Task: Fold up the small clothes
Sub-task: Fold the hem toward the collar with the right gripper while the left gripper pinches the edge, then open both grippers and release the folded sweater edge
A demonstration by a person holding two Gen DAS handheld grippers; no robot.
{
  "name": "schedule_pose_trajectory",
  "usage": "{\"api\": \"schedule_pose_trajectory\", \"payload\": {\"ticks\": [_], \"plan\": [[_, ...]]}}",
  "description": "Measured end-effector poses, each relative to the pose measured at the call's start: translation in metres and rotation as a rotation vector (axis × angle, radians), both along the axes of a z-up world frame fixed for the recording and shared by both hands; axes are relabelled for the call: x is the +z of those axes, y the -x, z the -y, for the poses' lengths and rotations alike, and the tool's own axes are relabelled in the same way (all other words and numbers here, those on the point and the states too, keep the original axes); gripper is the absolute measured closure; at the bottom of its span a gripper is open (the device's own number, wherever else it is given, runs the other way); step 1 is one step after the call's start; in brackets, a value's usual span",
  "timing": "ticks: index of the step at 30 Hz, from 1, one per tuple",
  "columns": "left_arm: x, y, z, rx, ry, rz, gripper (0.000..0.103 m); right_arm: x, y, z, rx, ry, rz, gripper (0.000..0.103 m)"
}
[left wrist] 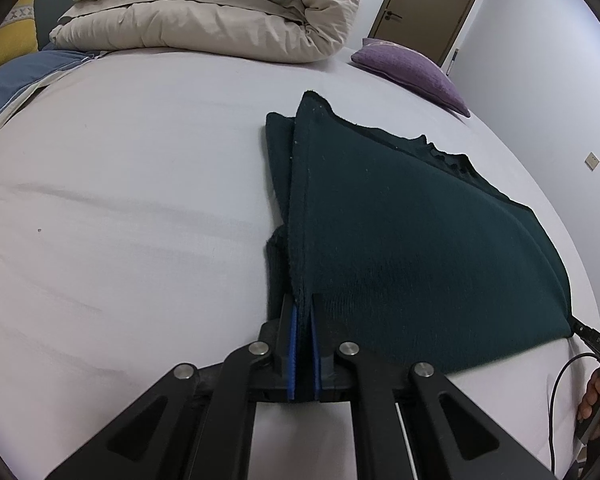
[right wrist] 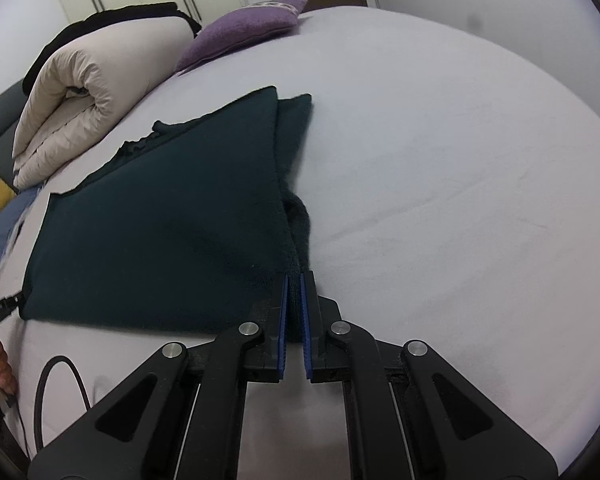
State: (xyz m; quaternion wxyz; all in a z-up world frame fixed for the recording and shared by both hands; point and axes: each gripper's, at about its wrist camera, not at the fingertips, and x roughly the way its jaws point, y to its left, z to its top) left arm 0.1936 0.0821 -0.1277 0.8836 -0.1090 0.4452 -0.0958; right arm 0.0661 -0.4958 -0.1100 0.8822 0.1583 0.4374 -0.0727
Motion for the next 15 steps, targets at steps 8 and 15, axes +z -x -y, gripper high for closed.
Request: {"api": "schedule_pose_trajectory", "payload": {"ticks": [8, 15], "plan": [[-0.0023, 0.0051, -0.0034, 0.006, 0.025, 0.002, 0.096, -0.0033, -0.0046, 0.0009, 0.009, 0.002, -0.010, 0.097], [-0.0025, 0.0050, -0.0039, 0.009, 0.024, 0.004, 0.096, -0.0021, -0.0047, -0.0033, 0.011, 0.026, -0.014, 0.097]]}}
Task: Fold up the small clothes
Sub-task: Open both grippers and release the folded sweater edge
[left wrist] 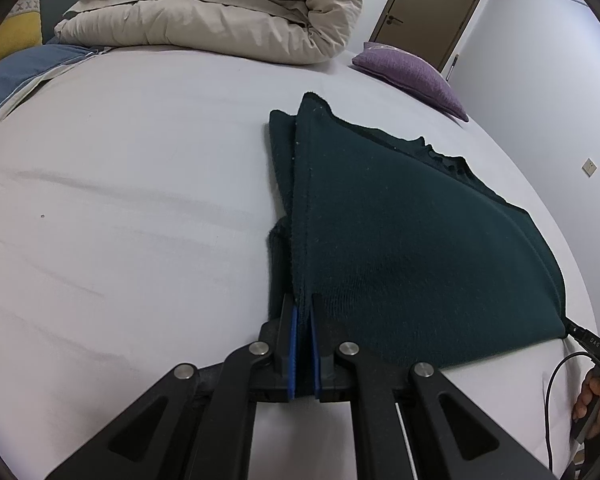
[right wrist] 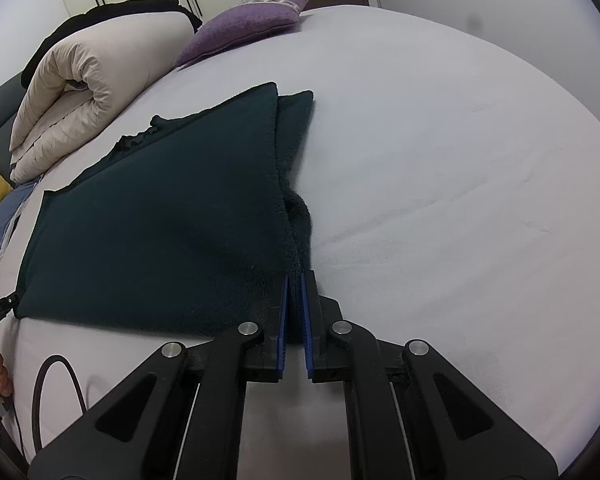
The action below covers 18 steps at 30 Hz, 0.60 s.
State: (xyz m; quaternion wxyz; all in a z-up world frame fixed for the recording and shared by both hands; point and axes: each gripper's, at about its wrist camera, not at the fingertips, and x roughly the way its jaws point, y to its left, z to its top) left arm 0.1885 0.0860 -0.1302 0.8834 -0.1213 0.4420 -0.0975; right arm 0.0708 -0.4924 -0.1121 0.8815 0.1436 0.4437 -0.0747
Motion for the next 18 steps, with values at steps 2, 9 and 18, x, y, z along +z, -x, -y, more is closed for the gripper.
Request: {"api": "schedule_pose_trajectory", "payload": {"ticks": [2, 9, 18], "plan": [[-0.001, 0.001, 0.000, 0.004, -0.001, 0.002, 0.096, 0.000, -0.001, 0.000, 0.000, -0.004, 0.000, 0.097], [0.030, 0.009, 0.004, 0.030, -0.098, 0.054, 0.091, 0.010, 0.005, 0.006, -0.053, -0.018, 0.018, 0.071], [0.083, -0.058, 0.060, -0.003, -0.166, 0.229, 0.069, 0.080, -0.035, -0.030, 0.033, -0.196, 0.227, 0.047]]}}
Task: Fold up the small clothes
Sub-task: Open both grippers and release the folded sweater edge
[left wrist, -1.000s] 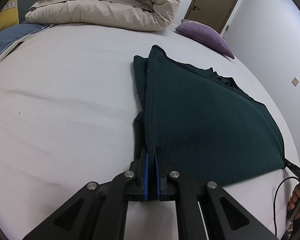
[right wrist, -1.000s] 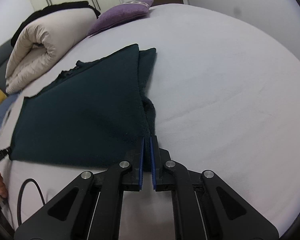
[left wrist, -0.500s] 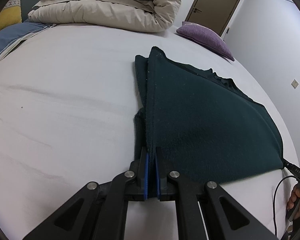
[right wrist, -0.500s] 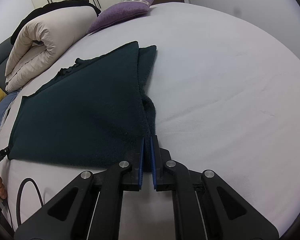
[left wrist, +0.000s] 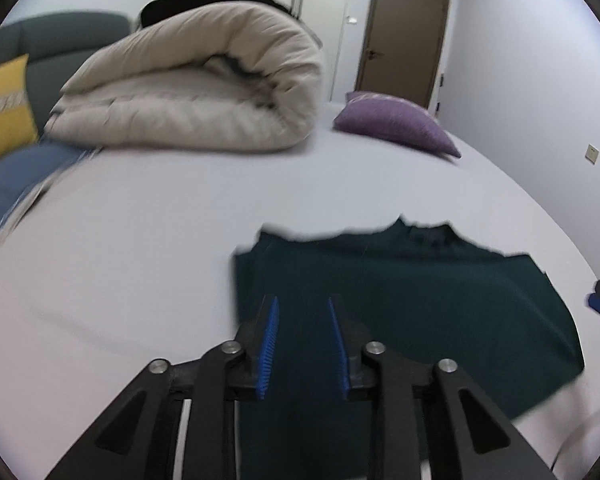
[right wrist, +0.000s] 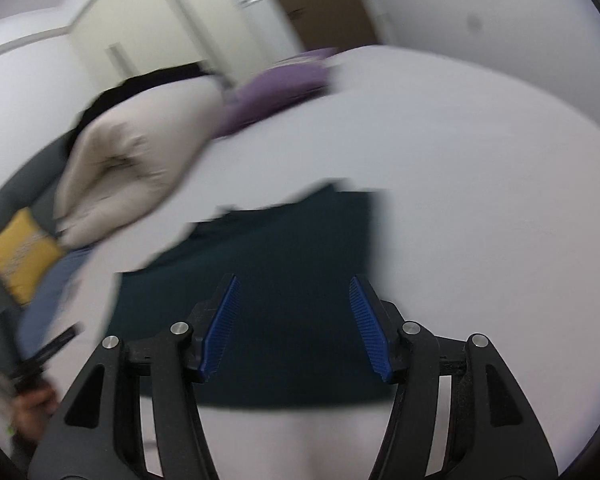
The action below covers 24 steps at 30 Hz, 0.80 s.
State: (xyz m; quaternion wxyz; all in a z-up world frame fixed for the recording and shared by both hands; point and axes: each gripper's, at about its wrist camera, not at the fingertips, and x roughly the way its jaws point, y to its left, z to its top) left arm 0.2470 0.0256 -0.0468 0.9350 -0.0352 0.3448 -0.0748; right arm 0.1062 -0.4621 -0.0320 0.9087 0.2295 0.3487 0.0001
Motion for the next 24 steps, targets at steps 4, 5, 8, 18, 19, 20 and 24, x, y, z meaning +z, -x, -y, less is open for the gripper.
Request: {"api": "schedule_pose_trajectory", "payload": {"ticks": [4, 5, 8, 18, 19, 20, 24], "plan": [[-0.011, -0.043, 0.036, -0.042, -0.058, 0.013, 0.063, -0.011, -0.086, -0.071, 0.197, -0.123, -0.015, 0.047], [-0.018, -0.055, 0.041, -0.044, -0.068, -0.004, 0.063, -0.021, -0.111, -0.088, 0.239, -0.177, -0.040, 0.047], [-0.046, -0.082, 0.042, -0.031, -0.068, -0.075, 0.063, -0.052, -0.160, -0.117, 0.300, -0.290, -0.098, 0.047], [-0.083, -0.107, 0.005, -0.025, 0.112, -0.137, 0.059, -0.131, -0.179, -0.001, 0.029, -0.522, -0.023, 0.085], [-0.084, -0.107, 0.007, -0.025, 0.116, -0.138, 0.059, -0.133, -0.174, 0.012, 0.016, -0.571, 0.004, 0.084], [-0.084, -0.109, 0.006, -0.026, 0.124, -0.141, 0.059, -0.134, -0.164, 0.034, -0.033, -0.598, 0.024, 0.085], [-0.073, -0.100, 0.010, -0.003, 0.079, -0.143, 0.060, -0.124, -0.128, 0.085, -0.188, -0.531, 0.082, 0.080]]}}
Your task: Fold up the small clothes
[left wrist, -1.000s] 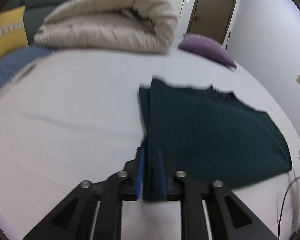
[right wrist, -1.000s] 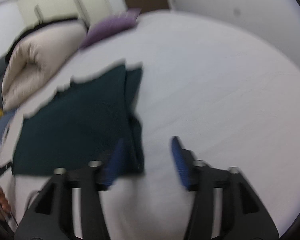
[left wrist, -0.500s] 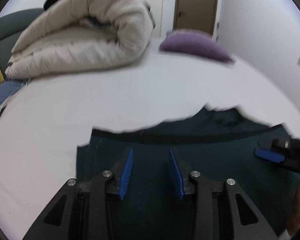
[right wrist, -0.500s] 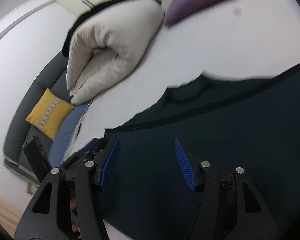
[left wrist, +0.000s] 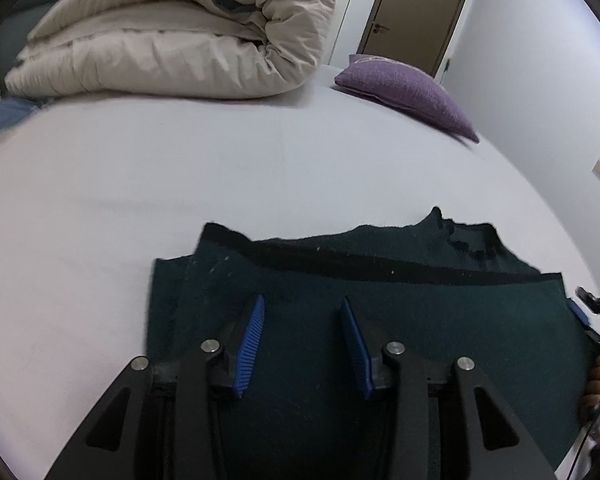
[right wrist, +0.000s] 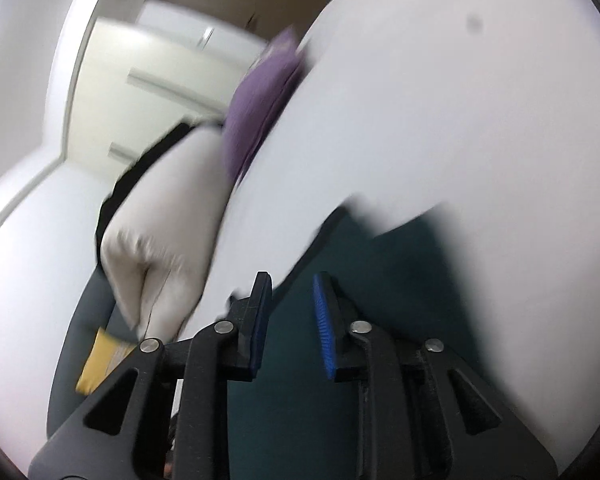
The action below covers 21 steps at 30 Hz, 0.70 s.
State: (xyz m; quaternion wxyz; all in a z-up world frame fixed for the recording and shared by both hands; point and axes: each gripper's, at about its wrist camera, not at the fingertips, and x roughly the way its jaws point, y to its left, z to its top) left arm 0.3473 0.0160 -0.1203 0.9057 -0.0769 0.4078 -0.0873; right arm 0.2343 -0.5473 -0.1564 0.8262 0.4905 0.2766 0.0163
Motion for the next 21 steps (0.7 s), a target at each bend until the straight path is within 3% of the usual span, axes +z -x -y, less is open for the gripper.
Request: {"api": "schedule_pose_trajectory", "payload": {"ticks": [2, 5, 7, 8, 10, 12, 14, 15, 16, 17, 19, 21], "plan": [[0.013, 0.027, 0.006, -0.002, -0.030, 0.017, 0.059, 0.005, 0.020, 0.016, -0.097, 0.048, -0.080, 0.078], [0.034, 0.074, 0.014, -0.040, 0.034, 0.069, 0.049, 0.028, 0.040, 0.000, -0.088, 0.140, -0.098, 0.072], [0.035, 0.097, 0.024, -0.063, 0.018, 0.092, 0.039, 0.042, 0.051, -0.035, 0.018, 0.109, -0.025, 0.067], [0.028, 0.103, 0.029, -0.068, 0.003, 0.080, 0.038, 0.045, 0.053, -0.060, 0.095, 0.092, -0.003, 0.053], [0.007, 0.104, 0.033, -0.073, -0.021, 0.012, 0.038, 0.041, 0.048, -0.126, 0.285, 0.069, 0.010, 0.045], [-0.008, 0.104, 0.027, -0.071, -0.004, 0.003, 0.038, 0.029, 0.045, -0.170, 0.412, 0.047, -0.003, 0.045], [-0.005, 0.102, 0.020, -0.068, 0.013, -0.010, 0.038, 0.002, 0.037, -0.204, 0.486, 0.079, -0.093, 0.050], [-0.004, 0.101, 0.019, -0.068, 0.009, -0.015, 0.038, -0.006, 0.038, -0.207, 0.480, 0.097, -0.118, 0.056], [-0.006, 0.100, 0.017, -0.073, 0.010, -0.016, 0.038, -0.014, 0.039, -0.202, 0.466, 0.102, -0.115, 0.070], [-0.008, 0.099, 0.015, -0.079, 0.016, -0.011, 0.038, -0.019, 0.042, -0.192, 0.444, 0.073, -0.106, 0.074], [-0.012, 0.102, 0.014, -0.080, 0.028, 0.004, 0.037, -0.023, 0.056, -0.166, 0.374, 0.025, -0.102, 0.075], [-0.011, 0.106, 0.016, -0.079, 0.016, 0.014, 0.037, -0.022, 0.075, -0.134, 0.279, 0.041, -0.091, 0.075]]}}
